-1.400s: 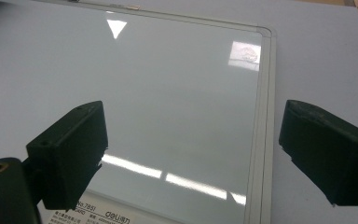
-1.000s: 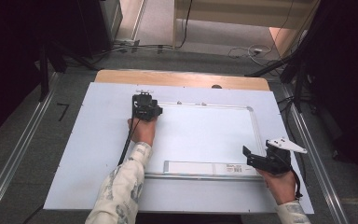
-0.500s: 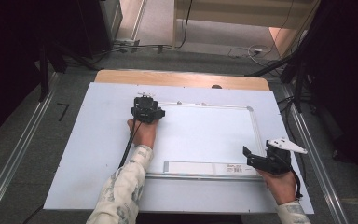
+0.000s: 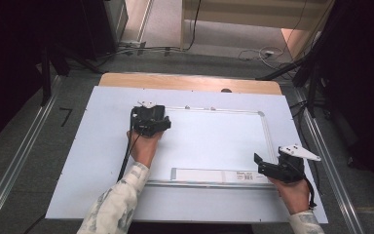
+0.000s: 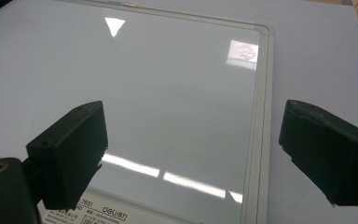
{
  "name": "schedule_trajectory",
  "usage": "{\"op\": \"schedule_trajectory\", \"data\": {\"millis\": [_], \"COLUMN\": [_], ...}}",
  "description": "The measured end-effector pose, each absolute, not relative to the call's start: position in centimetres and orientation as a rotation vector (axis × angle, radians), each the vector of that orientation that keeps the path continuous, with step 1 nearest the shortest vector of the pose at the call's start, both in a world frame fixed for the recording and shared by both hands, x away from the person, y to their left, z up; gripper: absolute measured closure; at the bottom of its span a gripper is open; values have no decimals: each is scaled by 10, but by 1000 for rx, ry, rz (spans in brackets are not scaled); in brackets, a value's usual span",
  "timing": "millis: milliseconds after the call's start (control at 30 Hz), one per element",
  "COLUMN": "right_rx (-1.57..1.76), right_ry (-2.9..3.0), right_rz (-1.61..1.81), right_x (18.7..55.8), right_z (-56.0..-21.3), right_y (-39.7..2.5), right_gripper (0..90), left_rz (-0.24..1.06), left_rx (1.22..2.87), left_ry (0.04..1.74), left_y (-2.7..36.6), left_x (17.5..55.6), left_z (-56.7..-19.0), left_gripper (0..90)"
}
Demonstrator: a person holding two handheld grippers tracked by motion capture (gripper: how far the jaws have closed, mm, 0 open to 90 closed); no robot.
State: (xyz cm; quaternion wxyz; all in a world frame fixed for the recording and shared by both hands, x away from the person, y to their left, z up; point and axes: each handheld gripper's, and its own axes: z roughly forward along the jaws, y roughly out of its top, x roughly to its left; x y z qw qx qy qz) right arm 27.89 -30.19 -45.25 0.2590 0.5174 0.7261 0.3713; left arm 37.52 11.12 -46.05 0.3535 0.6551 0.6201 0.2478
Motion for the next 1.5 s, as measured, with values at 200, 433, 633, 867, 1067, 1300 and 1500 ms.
{"op": "schedule_trajectory", "data": {"millis": [200,433,633,867,1067,1300,1500], "right_rx": [1403,1406,1405,1409,1407,1407,1412], "right_ry": [1966,1963,1961,1957,1956,1951,1947], "right_rz": [1004,1002,1000,1000,997,999,998], "right_x": [278,277,276,276,276,275,275], "right_z": [-452,-452,-452,-452,-452,-451,-451], "right_y": [-302,-303,-304,-305,-305,-306,-308], "right_gripper": [66,66,66,66,66,66,66], "left_rz": [651,655,669,660,679,691,700], "left_rx": [1694,1697,1682,1678,1648,1638,1632], "left_ry": [1556,1538,1536,1521,1521,1534,1550], "left_y": [119,129,138,149,162,178,194], "left_x": [356,337,325,308,293,274,259], "left_z": [-450,-447,-446,-445,-441,-442,-442], "left_gripper": [179,153,153,152,152,152,152]}}
